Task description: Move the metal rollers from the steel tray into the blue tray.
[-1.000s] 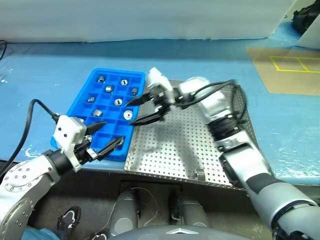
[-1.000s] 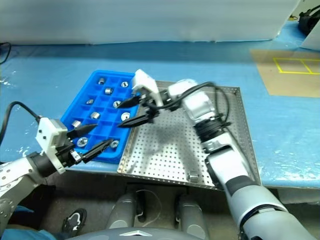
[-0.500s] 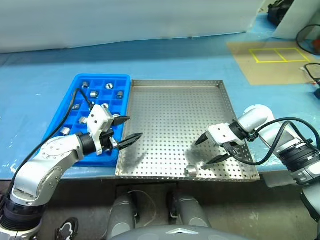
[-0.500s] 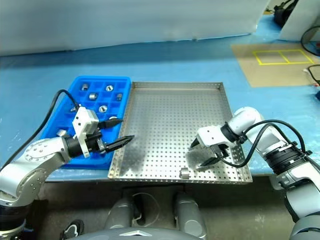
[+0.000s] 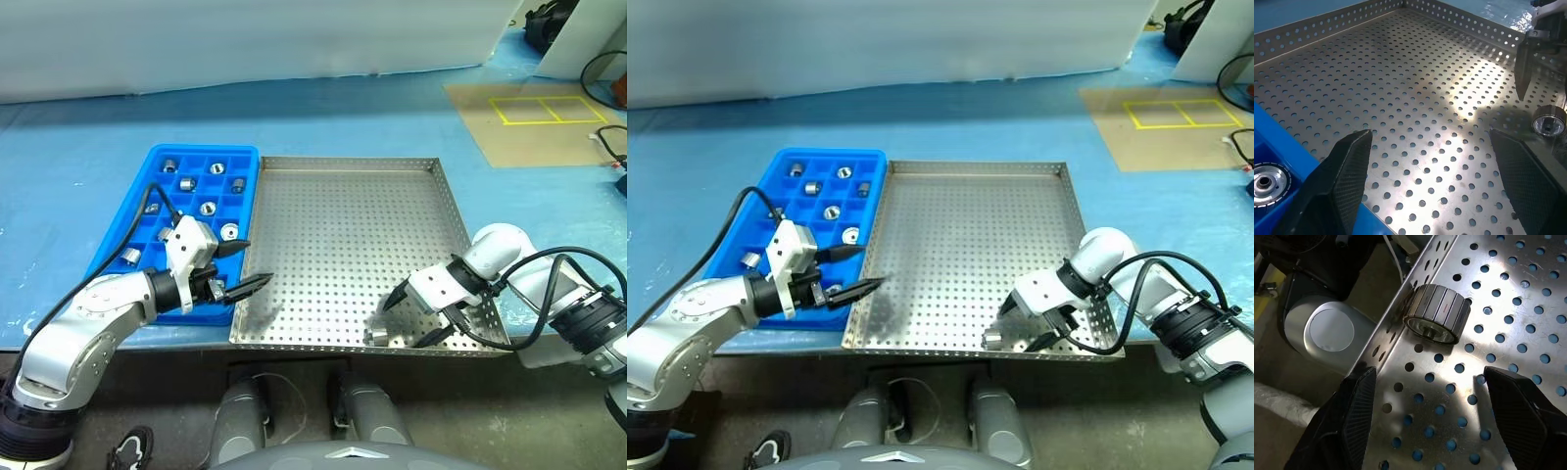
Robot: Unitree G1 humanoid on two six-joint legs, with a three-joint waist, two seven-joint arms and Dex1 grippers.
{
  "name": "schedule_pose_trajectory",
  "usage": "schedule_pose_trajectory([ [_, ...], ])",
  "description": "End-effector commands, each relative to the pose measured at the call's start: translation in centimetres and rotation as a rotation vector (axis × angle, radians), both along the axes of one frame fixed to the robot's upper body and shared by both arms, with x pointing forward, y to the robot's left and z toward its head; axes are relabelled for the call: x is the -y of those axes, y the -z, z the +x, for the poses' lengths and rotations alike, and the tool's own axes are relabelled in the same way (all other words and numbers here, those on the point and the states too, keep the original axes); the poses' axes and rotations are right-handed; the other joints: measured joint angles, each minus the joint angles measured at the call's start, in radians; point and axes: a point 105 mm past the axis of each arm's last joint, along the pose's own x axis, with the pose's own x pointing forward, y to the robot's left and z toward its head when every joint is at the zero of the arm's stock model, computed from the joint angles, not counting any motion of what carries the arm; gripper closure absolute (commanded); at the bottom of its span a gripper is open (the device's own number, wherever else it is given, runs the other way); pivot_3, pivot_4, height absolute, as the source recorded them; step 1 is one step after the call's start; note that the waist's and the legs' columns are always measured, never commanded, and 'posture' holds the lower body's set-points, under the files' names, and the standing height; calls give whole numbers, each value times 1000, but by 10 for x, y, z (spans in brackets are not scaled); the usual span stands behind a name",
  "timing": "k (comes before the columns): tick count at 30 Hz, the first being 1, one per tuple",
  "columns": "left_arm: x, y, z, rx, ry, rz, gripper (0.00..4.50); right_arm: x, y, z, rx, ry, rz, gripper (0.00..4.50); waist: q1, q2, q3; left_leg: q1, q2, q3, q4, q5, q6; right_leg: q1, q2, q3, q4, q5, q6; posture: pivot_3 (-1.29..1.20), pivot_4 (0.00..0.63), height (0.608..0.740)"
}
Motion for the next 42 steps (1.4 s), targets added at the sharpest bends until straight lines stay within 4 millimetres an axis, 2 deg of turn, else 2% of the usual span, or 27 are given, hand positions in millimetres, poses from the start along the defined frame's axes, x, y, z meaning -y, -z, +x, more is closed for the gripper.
schedule_pose_trajectory([
  [1, -1, -12, -5, 48, 9, 8, 467, -9, 1, -12, -36, -135, -4, 891, 0, 0, 0, 0, 0, 0, 0, 0, 0, 0, 0, 0, 0, 0, 0, -352, 150, 740],
  [6, -4, -12, -9, 42, -3, 13, 467, -31, -1, -4, 0, -196, 56, 891, 0, 0, 0, -1, 0, 0, -1, 0, 0, -1, 0, 0, 0, 0, 0, -335, 150, 740],
  [10, -7, -11, -12, 35, -13, 22, 467, -46, -4, 8, 143, -319, 111, 891, 0, 0, 0, -2, 0, 0, 0, 0, 0, -2, 0, 0, 1, 0, 0, -319, 150, 740],
  [17, -9, -8, -14, 30, -35, 30, 467, -35, 4, 4, 253, -513, 82, 891, 17, 0, 0, -1, 0, 0, 0, 0, 0, -1, -1, 0, 1, 0, 0, -299, 150, 740],
  [21, -8, -7, -15, 31, -41, 30, 467, -30, 14, 8, 258, -534, 58, 891, 20, 0, 0, -1, 0, 0, 0, 0, 0, -1, -1, 0, 2, 0, 0, -294, 150, 740],
  [28, -8, -8, -14, 34, -44, 31, 467, -29, 22, 3, 229, -543, 64, 891, 21, -2, -1, 4, 0, 0, 0, 0, 0, 4, 0, 0, 2, 0, 0, -297, 150, 740],
  [31, -8, -7, -14, 32, -43, 31, 467, -29, 21, 2, 221, -549, 62, 1463, 21, -3, -2, 7, 0, 0, 0, 0, 0, 7, 0, 0, 1, 0, 0, -300, 150, 740],
  [35, -8, -7, -14, 29, -41, 34, 467, -34, 20, 4, 241, -536, 76, 2759, 18, -4, -2, 12, 0, 0, 0, 0, -1, 12, 0, 0, 1, -1, 2, -303, 150, 740],
  [37, -8, -7, -14, 29, -40, 34, 467, -36, 19, 5, 239, -532, 75, 2759, 13, -4, -2, 15, 1, 0, 0, 0, -1, 14, 0, 0, 1, -3, 6, -304, 150, 740],
  [42, -8, -7, -13, 30, -38, 34, 467, -39, 14, 5, 233, -529, 74, 3796, 11, -4, -2, 17, 1, 0, -1, 1, -2, 14, 0, 0, 2, -4, 7, -304, 150, 740],
])
